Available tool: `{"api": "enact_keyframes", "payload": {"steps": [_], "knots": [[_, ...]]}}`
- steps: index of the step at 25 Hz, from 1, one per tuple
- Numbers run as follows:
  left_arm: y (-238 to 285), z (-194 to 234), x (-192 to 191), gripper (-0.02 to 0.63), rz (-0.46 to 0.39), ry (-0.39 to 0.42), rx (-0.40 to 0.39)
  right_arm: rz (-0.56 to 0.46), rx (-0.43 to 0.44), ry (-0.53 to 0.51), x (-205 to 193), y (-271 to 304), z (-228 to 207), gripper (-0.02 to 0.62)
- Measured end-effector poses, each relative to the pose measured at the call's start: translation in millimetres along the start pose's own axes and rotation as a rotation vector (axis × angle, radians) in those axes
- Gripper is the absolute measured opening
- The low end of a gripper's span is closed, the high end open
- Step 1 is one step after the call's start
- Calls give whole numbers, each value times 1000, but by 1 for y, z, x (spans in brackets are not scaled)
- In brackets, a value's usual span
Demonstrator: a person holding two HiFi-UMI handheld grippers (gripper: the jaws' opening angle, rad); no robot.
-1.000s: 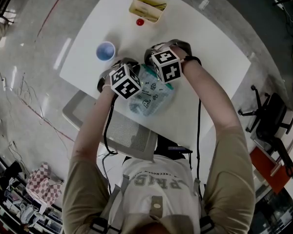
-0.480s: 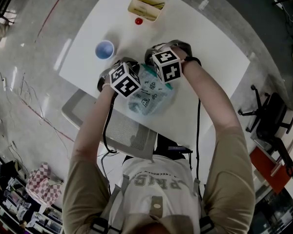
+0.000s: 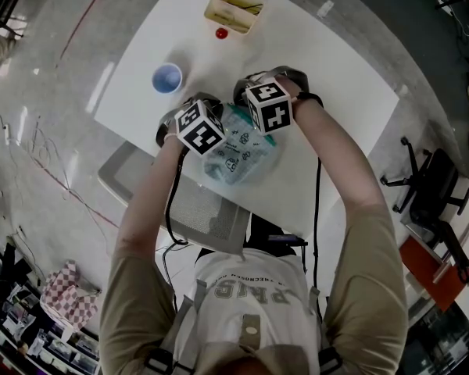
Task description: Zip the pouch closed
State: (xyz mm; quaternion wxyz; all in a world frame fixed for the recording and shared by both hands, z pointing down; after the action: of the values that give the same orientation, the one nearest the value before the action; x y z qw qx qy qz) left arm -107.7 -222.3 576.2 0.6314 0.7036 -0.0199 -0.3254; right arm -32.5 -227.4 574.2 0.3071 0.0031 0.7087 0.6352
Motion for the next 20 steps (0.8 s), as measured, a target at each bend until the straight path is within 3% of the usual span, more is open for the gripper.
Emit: {"api": "enact_keyframes", "payload": {"steps": [20], "knots": [[3,0,-3,12,1,-25,-5,-8,-3,22,-4,1,8,5]]}}
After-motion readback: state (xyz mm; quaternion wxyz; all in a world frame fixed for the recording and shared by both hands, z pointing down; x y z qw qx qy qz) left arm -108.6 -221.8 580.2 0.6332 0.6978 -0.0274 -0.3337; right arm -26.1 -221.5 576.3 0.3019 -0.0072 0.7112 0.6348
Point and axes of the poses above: the fingertips, and each gripper's own axes: y forward along the fingers, z to its left, x out of its top, the point moved 7 cm from there along -y, backward along the fingers, and after that the axes turned 1 degree about y, right-handed, at the moved point
